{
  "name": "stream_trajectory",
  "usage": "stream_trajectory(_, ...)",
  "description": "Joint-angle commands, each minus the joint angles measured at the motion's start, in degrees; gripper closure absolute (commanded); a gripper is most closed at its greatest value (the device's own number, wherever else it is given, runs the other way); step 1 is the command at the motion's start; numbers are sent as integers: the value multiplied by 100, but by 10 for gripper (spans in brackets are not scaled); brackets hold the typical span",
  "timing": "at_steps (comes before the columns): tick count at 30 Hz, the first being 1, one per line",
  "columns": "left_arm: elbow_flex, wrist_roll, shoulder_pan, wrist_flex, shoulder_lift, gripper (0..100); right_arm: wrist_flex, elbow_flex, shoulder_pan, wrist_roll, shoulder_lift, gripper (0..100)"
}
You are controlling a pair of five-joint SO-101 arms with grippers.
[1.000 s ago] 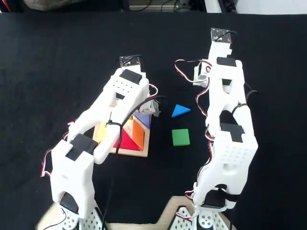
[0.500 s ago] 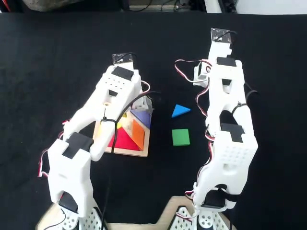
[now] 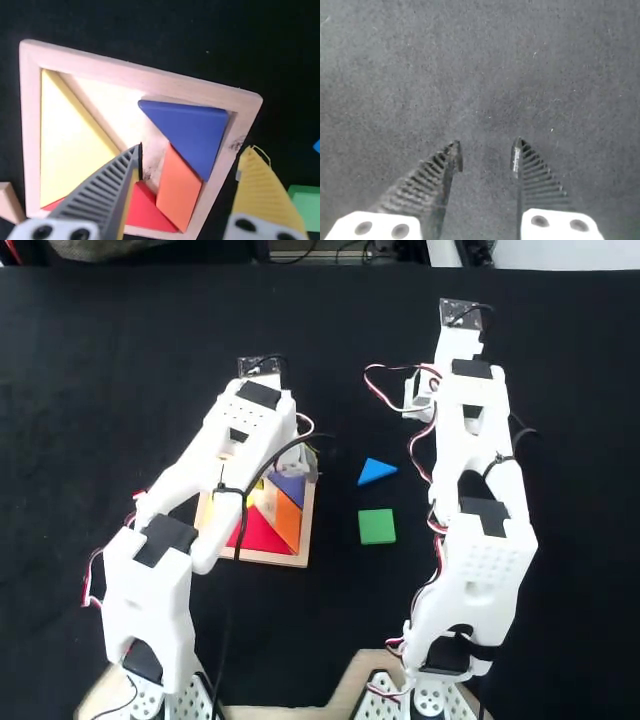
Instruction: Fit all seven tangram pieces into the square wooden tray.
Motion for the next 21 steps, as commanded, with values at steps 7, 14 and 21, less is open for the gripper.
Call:
stream_trajectory(7,-1138,-765,-646,1407,-114,694,-35,-286,-105,53,-66,829)
stream_trajectory(14,-1596,-1574,-1552,2075,-44,925,-35,-286,-105,53,-66,829)
stream_trajectory(21,-901,-2365,-778,1301,-35,970,-35,-286,-132,53,-66,829)
